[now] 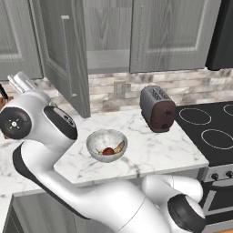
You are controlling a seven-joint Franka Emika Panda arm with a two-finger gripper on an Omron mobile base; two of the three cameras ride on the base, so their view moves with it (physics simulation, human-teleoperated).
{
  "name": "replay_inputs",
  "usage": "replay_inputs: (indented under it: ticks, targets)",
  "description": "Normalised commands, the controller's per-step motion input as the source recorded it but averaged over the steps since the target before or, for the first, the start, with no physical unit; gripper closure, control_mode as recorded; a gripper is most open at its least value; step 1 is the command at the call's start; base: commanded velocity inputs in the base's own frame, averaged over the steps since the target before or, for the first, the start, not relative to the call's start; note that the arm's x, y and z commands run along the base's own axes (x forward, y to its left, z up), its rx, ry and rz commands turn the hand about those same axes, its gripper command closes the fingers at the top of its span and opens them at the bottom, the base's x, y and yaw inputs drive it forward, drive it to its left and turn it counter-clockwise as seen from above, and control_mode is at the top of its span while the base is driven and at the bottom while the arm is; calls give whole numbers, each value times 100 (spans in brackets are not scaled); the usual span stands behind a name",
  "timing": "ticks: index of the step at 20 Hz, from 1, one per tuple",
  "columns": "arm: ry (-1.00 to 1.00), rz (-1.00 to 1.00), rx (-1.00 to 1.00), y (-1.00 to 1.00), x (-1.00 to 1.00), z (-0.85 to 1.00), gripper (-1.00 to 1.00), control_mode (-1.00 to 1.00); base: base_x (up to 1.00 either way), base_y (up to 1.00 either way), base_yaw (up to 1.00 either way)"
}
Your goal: Open the cabinet. Pick the banana and apple from the cabinet and place them into the bowl. Then close the cabinet.
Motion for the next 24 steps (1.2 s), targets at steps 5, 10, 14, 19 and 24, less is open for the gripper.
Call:
replay_inputs:
  ticks: [5, 10, 14, 19, 24]
  targets:
    - [-4, -6, 0, 0, 44, 0, -100, -100, 0, 0, 0]
    - [-3, -9, 0, 0, 30, 0, -100, -100, 0, 0, 0]
    - [-1, -15, 0, 0, 7, 0, -100, -100, 0, 0, 0]
    - [-2, -17, 0, -1, 0, 0, -100, -100, 0, 0, 0]
    - [-3, -16, 0, -7, 2, 3, -100, -100, 0, 0, 0]
